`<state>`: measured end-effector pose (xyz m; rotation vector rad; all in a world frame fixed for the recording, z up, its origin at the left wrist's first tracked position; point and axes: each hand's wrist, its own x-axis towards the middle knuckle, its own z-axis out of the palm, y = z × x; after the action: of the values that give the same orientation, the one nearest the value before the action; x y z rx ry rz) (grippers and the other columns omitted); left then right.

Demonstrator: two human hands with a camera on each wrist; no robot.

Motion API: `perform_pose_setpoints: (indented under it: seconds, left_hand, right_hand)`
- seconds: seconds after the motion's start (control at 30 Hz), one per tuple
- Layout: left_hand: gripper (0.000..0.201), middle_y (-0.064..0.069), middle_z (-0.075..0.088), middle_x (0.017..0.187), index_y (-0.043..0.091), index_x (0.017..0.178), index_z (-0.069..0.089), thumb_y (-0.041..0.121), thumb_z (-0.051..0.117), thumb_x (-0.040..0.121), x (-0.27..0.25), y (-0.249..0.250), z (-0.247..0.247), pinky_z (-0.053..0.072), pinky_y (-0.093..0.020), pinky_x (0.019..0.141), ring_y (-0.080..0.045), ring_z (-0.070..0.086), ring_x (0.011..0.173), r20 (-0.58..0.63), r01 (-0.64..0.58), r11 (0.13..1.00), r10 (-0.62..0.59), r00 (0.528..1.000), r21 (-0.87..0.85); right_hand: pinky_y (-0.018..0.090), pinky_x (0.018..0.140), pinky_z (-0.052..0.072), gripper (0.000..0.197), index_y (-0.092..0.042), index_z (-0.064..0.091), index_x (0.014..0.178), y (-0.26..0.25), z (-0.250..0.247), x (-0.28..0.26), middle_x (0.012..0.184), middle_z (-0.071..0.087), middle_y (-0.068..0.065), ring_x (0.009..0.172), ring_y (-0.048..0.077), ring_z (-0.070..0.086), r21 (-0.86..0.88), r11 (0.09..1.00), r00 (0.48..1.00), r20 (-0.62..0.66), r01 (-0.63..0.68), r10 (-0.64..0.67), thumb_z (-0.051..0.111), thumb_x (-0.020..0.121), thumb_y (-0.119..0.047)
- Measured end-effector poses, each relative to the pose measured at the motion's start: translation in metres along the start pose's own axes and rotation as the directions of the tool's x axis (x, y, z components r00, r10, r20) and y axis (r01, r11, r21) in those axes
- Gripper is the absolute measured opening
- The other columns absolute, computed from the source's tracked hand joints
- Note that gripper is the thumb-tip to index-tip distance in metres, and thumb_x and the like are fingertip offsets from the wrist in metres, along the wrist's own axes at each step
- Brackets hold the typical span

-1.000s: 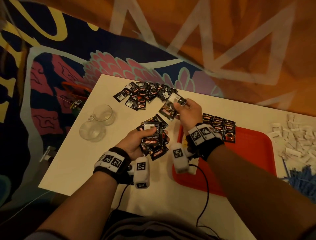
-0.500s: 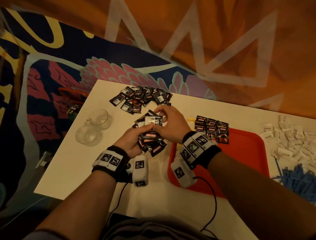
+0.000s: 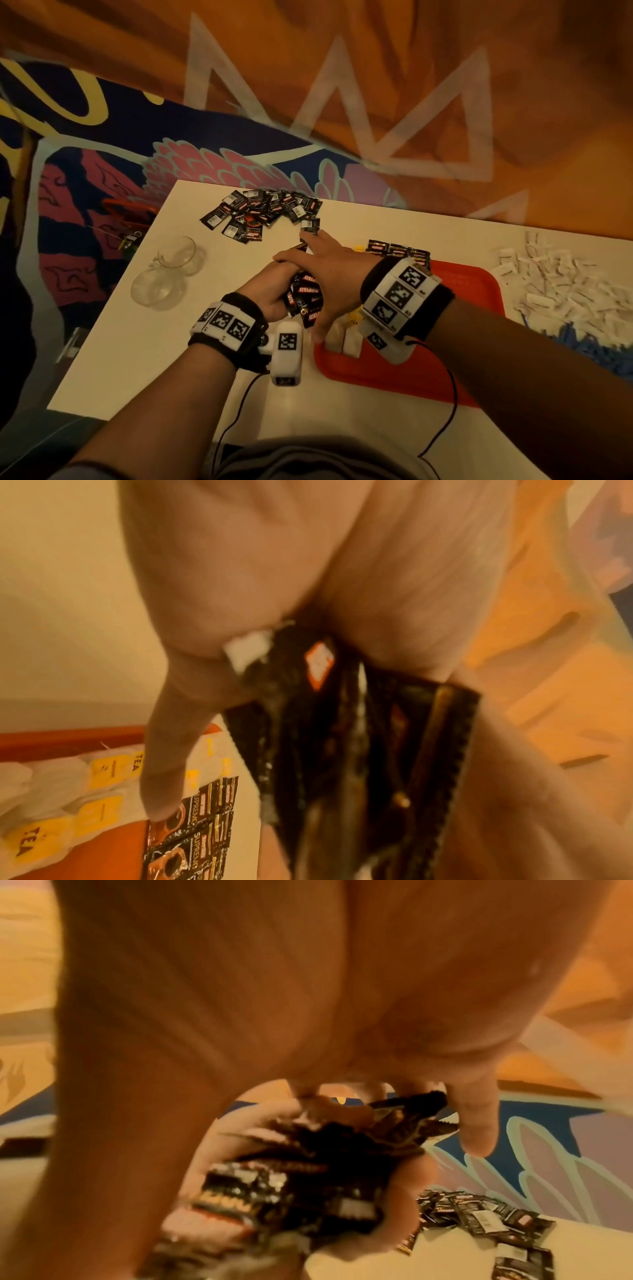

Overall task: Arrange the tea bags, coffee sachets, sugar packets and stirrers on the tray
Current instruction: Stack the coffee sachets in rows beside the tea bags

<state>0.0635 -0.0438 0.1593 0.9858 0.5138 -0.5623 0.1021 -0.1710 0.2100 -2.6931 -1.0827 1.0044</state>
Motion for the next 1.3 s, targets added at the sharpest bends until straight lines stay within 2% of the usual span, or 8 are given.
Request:
perform_pose_setpoints:
  seconds: [0.2,0.37,0.5,0.63,0.73,0.87,1.1,1.3]
  left_hand:
    - [0.015,-0.014,0.068,0.074,0.004,0.093,0.064,0.007,0.050,0.089,0.001,-0.003,0.029,0.059,-0.031,0.057,-0.024,0.070,0.064,0.024,0.054,0.998,-0.053,0.998,-0.043]
    - [0.013,-0.013,0.066,0.070,0.002,0.074,0.073,0.009,0.071,0.062,0.004,-0.009,0.048,0.057,-0.029,0.056,-0.023,0.067,0.062,0.118,0.036,0.986,-0.018,0.993,-0.160]
    - [0.051,-0.015,0.070,0.078,0.003,0.079,0.077,0.003,0.090,0.030,0.008,-0.017,0.060,0.060,-0.033,0.065,-0.027,0.071,0.071,0.232,-0.020,0.951,0.095,0.968,-0.309]
    - [0.046,-0.014,0.070,0.081,0.003,0.081,0.077,0.002,0.084,0.036,0.013,-0.022,0.079,0.058,-0.033,0.069,-0.026,0.071,0.074,0.264,-0.008,0.960,0.085,0.961,-0.279]
    - [0.019,-0.012,0.066,0.072,0.001,0.076,0.072,0.005,0.061,0.061,0.012,-0.023,0.099,0.056,-0.029,0.062,-0.023,0.067,0.065,0.206,0.058,0.982,-0.020,0.978,-0.179]
    - [0.024,-0.014,0.065,0.076,0.003,0.078,0.073,0.007,0.049,0.077,0.009,-0.023,0.114,0.056,-0.033,0.065,-0.024,0.066,0.070,0.192,0.086,0.990,-0.064,0.979,-0.109]
    - [0.049,-0.016,0.070,0.095,0.005,0.097,0.076,0.010,0.087,0.049,0.010,-0.030,0.099,0.058,-0.039,0.077,-0.031,0.071,0.086,0.300,0.007,0.963,0.077,0.951,-0.269]
    - [0.040,-0.015,0.071,0.104,0.007,0.110,0.071,0.039,0.056,0.090,0.010,-0.037,0.105,0.057,-0.039,0.083,-0.028,0.070,0.095,0.194,-0.057,0.945,0.125,0.973,-0.323]
  right_hand:
    - [0.050,0.102,0.040,0.102,-0.045,0.022,0.140,0.019,0.011,-0.018,0.149,0.024,0.007,0.128,0.032,0.034,-0.044,0.999,0.965,-0.263,0.001,-0.012,0.086,0.060,-0.041]
    - [0.046,0.096,0.045,0.088,-0.040,0.030,0.134,0.036,0.012,-0.032,0.141,0.033,0.001,0.120,0.026,0.037,0.025,0.999,0.948,-0.316,0.046,-0.035,0.080,0.062,-0.030]
    - [0.043,0.096,0.045,0.083,-0.038,0.033,0.134,0.051,0.011,-0.046,0.136,0.036,-0.002,0.118,0.024,0.038,0.102,0.991,0.938,-0.344,0.085,-0.045,0.078,0.064,-0.035]
    - [0.047,0.094,0.047,0.083,-0.038,0.031,0.132,0.069,0.013,-0.057,0.131,0.038,0.000,0.117,0.024,0.039,0.142,0.988,0.949,-0.316,0.063,-0.015,0.078,0.064,-0.041]
    - [0.046,0.107,0.038,0.104,-0.037,0.023,0.143,0.081,0.013,-0.068,0.141,0.030,0.001,0.132,0.024,0.027,0.114,0.993,0.971,-0.239,0.034,-0.006,0.084,0.060,-0.049]
    - [0.045,0.112,0.032,0.128,-0.043,0.010,0.147,0.088,0.015,-0.080,0.148,0.022,0.003,0.139,0.025,0.019,0.098,0.995,0.964,-0.264,0.001,0.025,0.090,0.048,-0.056]
    - [0.044,0.095,0.048,0.087,-0.041,0.033,0.137,0.086,0.023,-0.083,0.129,0.037,0.001,0.118,0.023,0.042,0.163,0.983,0.905,-0.425,0.080,-0.003,0.081,0.064,-0.040]
    - [0.040,0.093,0.045,0.086,-0.026,0.037,0.133,0.088,0.026,-0.084,0.120,0.039,0.002,0.112,0.020,0.040,0.131,0.990,0.872,-0.490,0.059,0.012,0.080,0.064,-0.054]
